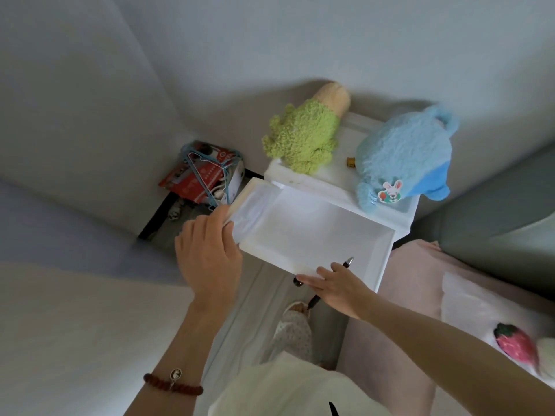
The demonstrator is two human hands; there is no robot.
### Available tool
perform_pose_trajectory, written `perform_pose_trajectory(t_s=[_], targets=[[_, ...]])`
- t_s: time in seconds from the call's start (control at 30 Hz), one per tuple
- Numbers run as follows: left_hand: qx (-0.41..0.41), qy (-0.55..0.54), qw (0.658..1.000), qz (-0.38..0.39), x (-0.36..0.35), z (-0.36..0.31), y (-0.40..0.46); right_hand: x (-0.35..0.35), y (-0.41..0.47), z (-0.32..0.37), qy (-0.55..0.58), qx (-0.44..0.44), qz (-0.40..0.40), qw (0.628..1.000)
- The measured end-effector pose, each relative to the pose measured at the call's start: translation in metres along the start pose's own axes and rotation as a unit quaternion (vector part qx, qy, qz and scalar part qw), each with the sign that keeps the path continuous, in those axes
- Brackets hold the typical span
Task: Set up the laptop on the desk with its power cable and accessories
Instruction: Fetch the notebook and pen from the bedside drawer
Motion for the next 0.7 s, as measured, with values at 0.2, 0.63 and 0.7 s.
perform_pose_trajectory(t_s=[0.2, 0.63, 0.7], targets=[[-0.006, -0.001, 1.0, -0.028, 0.022, 0.003, -0.002, 0.012, -0.015, -0.029, -0.026, -0.043, -0.006, 0.999], [0.036, -0.019, 0.999, -0.013, 0.009, 0.02, -0.021, 0.003, -0.012, -0.108, -0.03, -0.267, 0.027, 0.963], [0.041, -0.023, 0.999, -0.003, 0.003, 0.02, -0.025, 0.001, -0.015, -0.126, -0.029, -0.276, 0.041, 0.96]])
Point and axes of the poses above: each hand's wrist, its own y-axis towards the middle knuckle, its own x-axis out of the back of the hand, z = x × y, the point moved 8 cm from there along y, towards the middle knuckle, and after that the axes turned 7 degrees about -x, right-handed, at the moved point
